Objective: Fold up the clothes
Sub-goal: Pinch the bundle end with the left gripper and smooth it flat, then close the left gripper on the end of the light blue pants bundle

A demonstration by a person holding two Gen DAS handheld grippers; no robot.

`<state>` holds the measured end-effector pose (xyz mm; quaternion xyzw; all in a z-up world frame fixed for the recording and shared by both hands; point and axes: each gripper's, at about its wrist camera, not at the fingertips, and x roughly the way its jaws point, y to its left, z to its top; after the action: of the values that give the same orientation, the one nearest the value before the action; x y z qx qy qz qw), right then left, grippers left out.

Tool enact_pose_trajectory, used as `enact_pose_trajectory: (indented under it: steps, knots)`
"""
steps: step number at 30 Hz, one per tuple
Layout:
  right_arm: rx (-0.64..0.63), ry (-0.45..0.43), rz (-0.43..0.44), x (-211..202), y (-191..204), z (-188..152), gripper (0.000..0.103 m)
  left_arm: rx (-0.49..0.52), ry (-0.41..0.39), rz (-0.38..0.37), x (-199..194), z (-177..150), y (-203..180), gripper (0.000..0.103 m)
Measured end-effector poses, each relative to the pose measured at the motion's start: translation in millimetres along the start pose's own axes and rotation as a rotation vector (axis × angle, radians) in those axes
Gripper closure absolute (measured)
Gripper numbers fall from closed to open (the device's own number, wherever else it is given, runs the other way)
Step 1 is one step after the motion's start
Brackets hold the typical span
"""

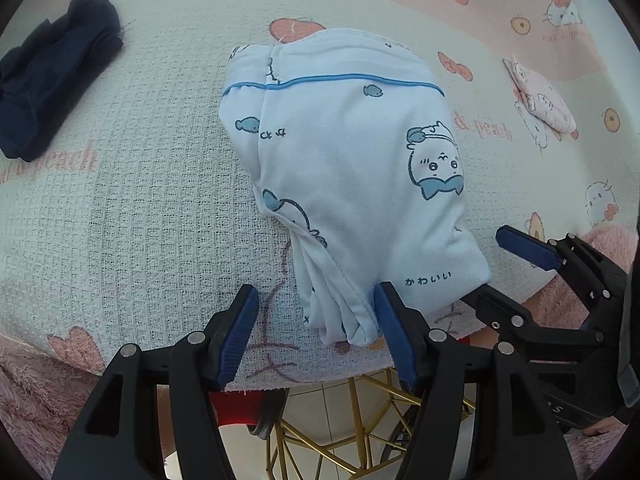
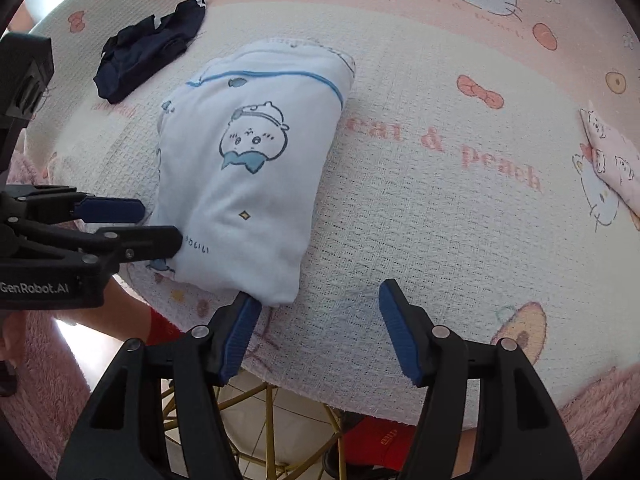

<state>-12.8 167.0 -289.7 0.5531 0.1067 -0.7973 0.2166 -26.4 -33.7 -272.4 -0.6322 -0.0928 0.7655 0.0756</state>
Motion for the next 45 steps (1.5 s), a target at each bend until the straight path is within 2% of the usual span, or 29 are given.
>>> enact_pose_trajectory:
  steps: [4, 6, 8, 11, 14, 18, 20, 22, 24, 27, 29, 31, 33, 35, 38, 39, 40, 42, 45]
  knots:
    - [-0.044, -0.068, 0.014, -13.0, 14.8, -1.9, 0.041, -0.002, 0.001, -0.005, -0.6, 0.8, 0.7, 0.04]
    - [-0.044, -0.042, 0.003, -5.5, 14.0, -2.1, 0.041, 0.006, 0.002, -0.001, 0.2, 1.1, -2.6, 0.039]
    - [-0.03, 0.016, -0.042, 14.1, 0.0, 14.1, 0.041, 0.014, 0.002, 0.001, 0.0, 0.0, -3.2, 0.038]
    - [0.041, 0.017, -0.024, 11.5, -12.6, 13.1, 0.041, 0.028, 0.004, 0.003, 0.5, -1.2, -5.2, 0.033]
    - [0.044, 0.004, -0.089, 4.3, -16.3, 11.1, 0.041, 0.04, 0.007, 0.004, 2.4, -1.1, -8.8, 0.029]
    - [0.084, 0.049, -0.123, 4.6, -31.5, 10.0, 0.041, 0.045, 0.009, 0.008, 4.2, 1.4, -11.9, 0.029]
    - [0.11, 0.069, -0.215, 2.3, -41.1, 7.7, 0.042, 0.048, 0.01, 0.01, 5.0, 2.6, -13.5, 0.029]
    - [0.197, 0.051, -0.171, -5.3, -60.1, 6.9, 0.042, 0.051, 0.009, 0.015, 5.6, 2.3, -15.5, 0.029]
    - [0.28, 0.006, -0.066, -15.1, -74.7, 8.3, 0.042, 0.053, 0.009, 0.018, 6.3, 3.0, -17.2, 0.029]
    - [0.245, -0.056, 0.005, -23.8, -65.6, 15.9, 0.042, 0.051, 0.009, 0.016, 8.3, 4.6, -21.2, 0.029]
    - [0.195, -0.051, 0.052, -17.8, -49.5, 23.2, 0.042, 0.048, 0.007, 0.01, 7.9, 3.1, -21.4, 0.029]
    - [0.151, 0.004, 0.054, -2.7, -36.6, 17.8, 0.042, 0.046, 0.004, 0.005, 7.5, 0.2, -22.3, 0.029]
    - [0.107, 0.058, 0.005, 11.4, -28.9, 9.2, 0.041, 0.044, 0.003, 0.001, 3.1, -4.1, -17.3, 0.028]
    - [0.103, 0.078, -0.026, 12.9, -30.1, 5.7, 0.036, 0.037, 0.0, -0.006, 2.0, -4.0, -14.3, 0.028]
    - [0.112, 0.103, -0.078, 13.3, -34.0, 1.7, 0.036, 0.004, -0.003, -0.03, -2.5, -7.0, -3.3, 0.029]
    - [0.123, 0.103, -0.079, 12.1, -35.9, 0.9, 0.036, -0.031, 0.001, -0.058, -4.0, -6.3, 2.9, 0.029]
    - [0.153, 0.084, -0.04, 8.3, -39.4, 1.5, 0.036, -0.065, 0.004, -0.087, -5.4, -5.8, 9.2, 0.029]
    - [0.215, 0.04, 0.053, 0.4, -46.8, 5.0, 0.04, -0.146, 0.013, -0.19, -9.6, -10.5, 21.4, 0.029]
    - [0.279, 0.008, 0.208, -2.7, -50.9, 9.5, 0.041, -0.235, 0.036, -0.293, -10.5, -18.1, 30.9, 0.029]
